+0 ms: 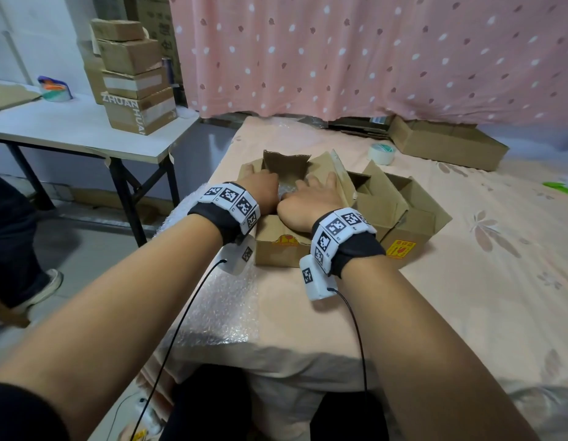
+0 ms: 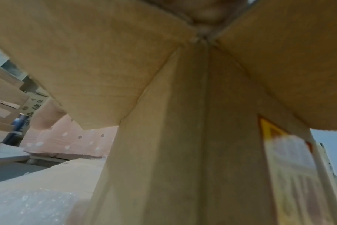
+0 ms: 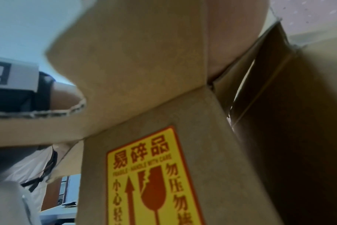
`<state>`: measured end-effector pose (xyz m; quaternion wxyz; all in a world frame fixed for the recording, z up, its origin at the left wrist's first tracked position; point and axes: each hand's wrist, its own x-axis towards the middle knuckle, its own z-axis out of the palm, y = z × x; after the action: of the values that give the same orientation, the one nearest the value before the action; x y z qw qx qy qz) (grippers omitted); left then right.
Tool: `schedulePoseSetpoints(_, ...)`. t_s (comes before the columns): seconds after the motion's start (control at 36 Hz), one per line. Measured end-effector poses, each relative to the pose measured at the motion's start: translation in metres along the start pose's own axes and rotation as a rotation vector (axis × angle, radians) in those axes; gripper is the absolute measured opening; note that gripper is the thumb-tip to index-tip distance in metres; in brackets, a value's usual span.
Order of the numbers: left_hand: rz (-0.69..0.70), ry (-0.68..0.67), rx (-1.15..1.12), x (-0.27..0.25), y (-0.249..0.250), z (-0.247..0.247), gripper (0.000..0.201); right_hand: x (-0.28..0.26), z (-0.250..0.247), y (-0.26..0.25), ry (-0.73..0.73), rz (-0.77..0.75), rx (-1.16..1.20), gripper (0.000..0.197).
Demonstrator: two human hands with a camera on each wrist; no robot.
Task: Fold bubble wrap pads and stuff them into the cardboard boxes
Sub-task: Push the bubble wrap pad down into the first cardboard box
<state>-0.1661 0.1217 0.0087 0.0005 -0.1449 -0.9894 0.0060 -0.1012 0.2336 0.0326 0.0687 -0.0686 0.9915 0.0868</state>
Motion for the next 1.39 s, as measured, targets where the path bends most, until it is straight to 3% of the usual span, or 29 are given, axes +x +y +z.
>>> schedulePoseSetpoints(0.11,-0.094,0.121,-0.257,0.000,-0.004,0.009,0.045,0.001,0.003,0.001,0.013,-0.008,-0.005,0.060)
schedulePoseSetpoints(0.17,-0.138,0.192,-0.373,-0.006,-0.003,0.011,0.063,0.003,0.005,0.001,0.025,-0.024,-0.013,0.058)
schedulePoseSetpoints(0.25,-0.099,0.205,-0.460,-0.012,-0.004,0.009,0.099,0.005,0.006,0.001,0.025,-0.027,-0.024,0.061)
schedulePoseSetpoints(0.31,-0.038,0.176,-0.475,-0.012,-0.006,0.008,0.108,0.006,0.007,0.001,0.023,-0.025,-0.029,0.062)
schedulePoseSetpoints(0.44,-0.038,0.132,-0.416,-0.011,-0.005,0.005,0.100,0.004,0.009,0.003,0.028,-0.027,-0.018,0.059)
schedulePoseSetpoints(0.56,-0.054,0.057,-0.335,-0.008,-0.009,0.004,0.058,0.002,0.010,0.002,0.035,-0.035,-0.002,0.059)
schedulePoseSetpoints(0.64,-0.049,-0.002,-0.230,-0.003,-0.009,0.003,0.065,0.003,0.009,0.002,0.040,-0.039,0.006,0.058)
schedulePoseSetpoints(0.83,-0.073,0.016,-0.193,0.002,-0.010,0.010,0.083,0.002,0.010,0.003,0.059,-0.037,0.018,0.060)
schedulePoseSetpoints(1.03,-0.077,0.007,-0.164,0.000,-0.007,0.008,0.057,0.006,0.015,0.003,0.068,-0.036,0.036,0.054)
schedulePoseSetpoints(1.39,-0.044,0.012,-0.124,0.005,-0.007,0.011,0.055,0.009,0.017,0.006,0.053,-0.055,0.145,0.060)
